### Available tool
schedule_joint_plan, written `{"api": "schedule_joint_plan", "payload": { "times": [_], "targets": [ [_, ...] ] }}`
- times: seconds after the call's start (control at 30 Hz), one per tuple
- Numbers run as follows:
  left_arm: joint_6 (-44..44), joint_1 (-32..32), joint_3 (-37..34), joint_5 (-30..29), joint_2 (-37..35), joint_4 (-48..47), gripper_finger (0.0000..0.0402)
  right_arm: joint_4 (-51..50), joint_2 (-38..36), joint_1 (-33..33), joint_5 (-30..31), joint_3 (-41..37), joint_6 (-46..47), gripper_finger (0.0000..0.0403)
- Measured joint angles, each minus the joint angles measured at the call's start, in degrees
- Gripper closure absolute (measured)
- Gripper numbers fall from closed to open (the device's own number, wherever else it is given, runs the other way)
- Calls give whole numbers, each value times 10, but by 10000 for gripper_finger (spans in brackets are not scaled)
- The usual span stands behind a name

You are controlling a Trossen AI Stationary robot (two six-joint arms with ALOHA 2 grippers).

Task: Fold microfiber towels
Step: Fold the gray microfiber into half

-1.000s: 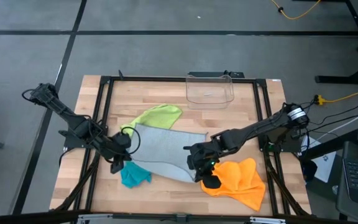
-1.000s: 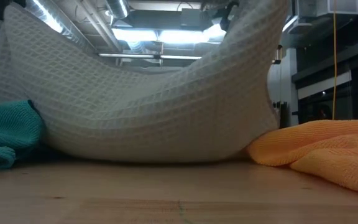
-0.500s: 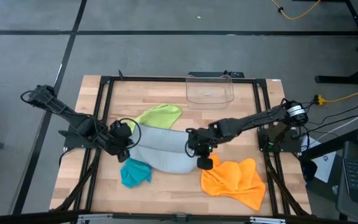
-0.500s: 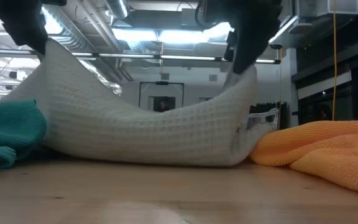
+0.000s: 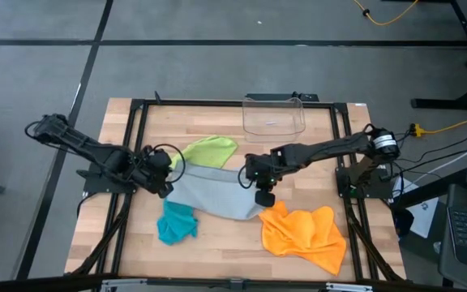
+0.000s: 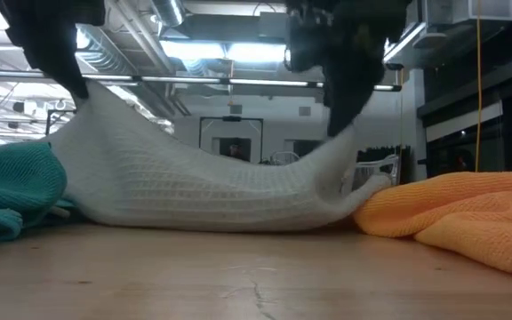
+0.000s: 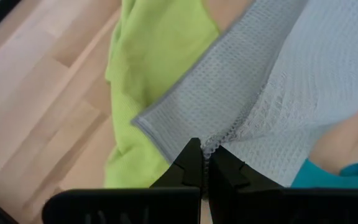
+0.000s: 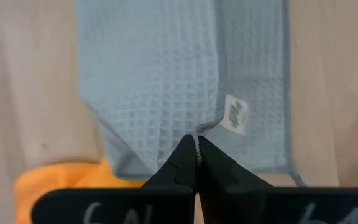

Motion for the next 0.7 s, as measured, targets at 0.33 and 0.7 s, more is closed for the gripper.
{"api": "schedule_joint_plan", "payload": {
  "times": [0.33,0.7],
  "targets": [
    [47,47,0,0,33,11,402,7,0,-25,74,-45,12,400],
    [48,83,0,10,101,22,402,55,0,-39,75,-93,-2,400]
  ]
}}
